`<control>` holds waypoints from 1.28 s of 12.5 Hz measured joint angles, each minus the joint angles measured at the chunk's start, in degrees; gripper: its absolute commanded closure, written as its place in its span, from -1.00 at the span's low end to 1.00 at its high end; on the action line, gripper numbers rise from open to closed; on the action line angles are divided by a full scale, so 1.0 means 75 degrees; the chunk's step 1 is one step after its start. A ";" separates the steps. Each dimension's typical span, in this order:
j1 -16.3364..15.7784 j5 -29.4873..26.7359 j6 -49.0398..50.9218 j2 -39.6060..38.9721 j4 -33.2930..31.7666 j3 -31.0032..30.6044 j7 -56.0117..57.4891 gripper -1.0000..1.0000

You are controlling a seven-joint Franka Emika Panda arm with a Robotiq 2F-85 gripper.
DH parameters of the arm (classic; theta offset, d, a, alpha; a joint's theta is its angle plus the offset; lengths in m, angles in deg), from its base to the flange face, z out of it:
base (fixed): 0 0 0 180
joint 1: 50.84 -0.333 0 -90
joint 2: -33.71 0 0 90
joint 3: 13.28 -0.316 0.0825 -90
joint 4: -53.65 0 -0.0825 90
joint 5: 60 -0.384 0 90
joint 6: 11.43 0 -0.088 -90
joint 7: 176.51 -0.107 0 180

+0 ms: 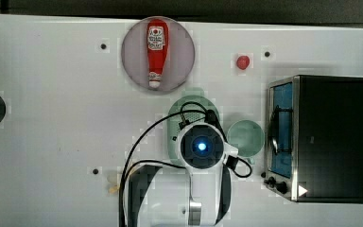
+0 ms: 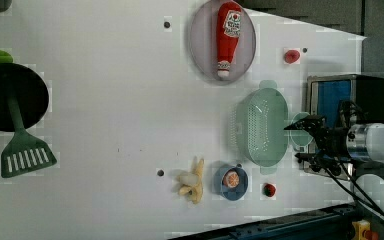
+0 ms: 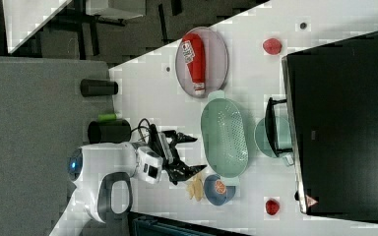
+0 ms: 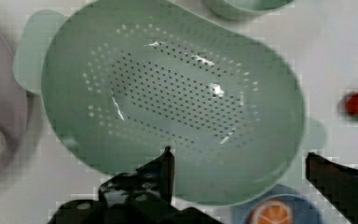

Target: Drag strainer right to left.

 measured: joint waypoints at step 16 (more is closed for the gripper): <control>-0.0206 -0.0030 -0.3406 -0.3864 0.0134 -0.0420 -0.2592 -1.00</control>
